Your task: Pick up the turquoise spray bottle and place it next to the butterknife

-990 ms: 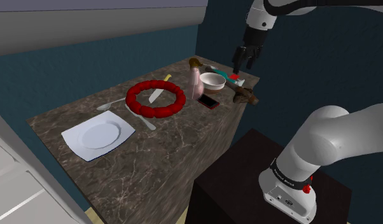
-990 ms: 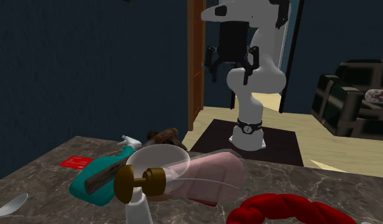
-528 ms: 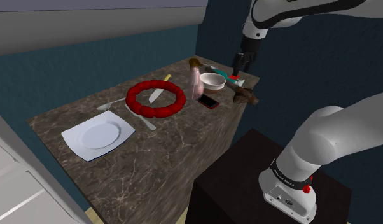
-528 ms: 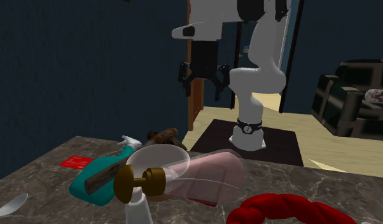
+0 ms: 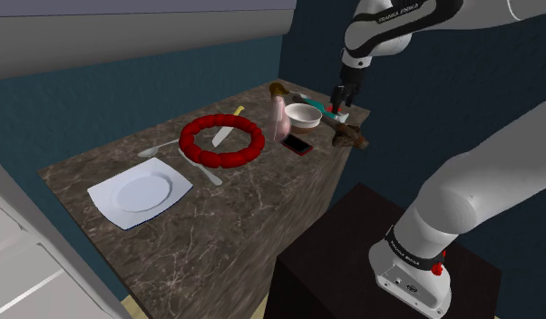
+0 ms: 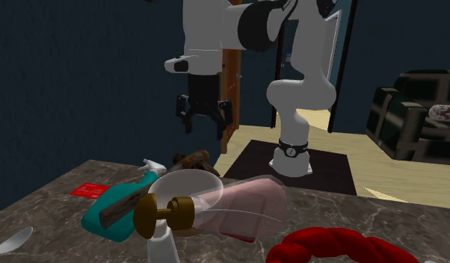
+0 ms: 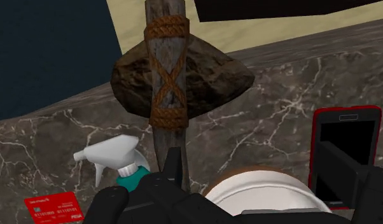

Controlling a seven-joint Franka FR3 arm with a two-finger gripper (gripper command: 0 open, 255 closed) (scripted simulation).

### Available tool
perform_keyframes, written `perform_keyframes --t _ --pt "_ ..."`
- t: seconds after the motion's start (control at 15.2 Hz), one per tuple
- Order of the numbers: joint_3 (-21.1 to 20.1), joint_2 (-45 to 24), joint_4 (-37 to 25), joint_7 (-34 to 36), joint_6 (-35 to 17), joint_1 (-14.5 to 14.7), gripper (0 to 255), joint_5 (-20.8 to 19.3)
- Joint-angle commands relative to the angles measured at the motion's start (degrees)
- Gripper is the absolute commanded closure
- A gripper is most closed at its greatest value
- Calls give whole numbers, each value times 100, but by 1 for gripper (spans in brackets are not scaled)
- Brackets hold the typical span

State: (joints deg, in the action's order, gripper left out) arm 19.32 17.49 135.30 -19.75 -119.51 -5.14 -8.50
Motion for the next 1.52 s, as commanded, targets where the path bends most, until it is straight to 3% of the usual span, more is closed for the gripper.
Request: perform_keyframes --t 0.0,0.4,0.73,1.45 --pt "173 -420 -213 -276 -199 -23 0 45" --pt "552 -1751 -984 -1122 -675 -131 0 447" --pt "648 -2908 -1825 -1836 -881 -392 0 947" --pt "584 -3273 -1647 -1973 -1394 -482 0 1148"
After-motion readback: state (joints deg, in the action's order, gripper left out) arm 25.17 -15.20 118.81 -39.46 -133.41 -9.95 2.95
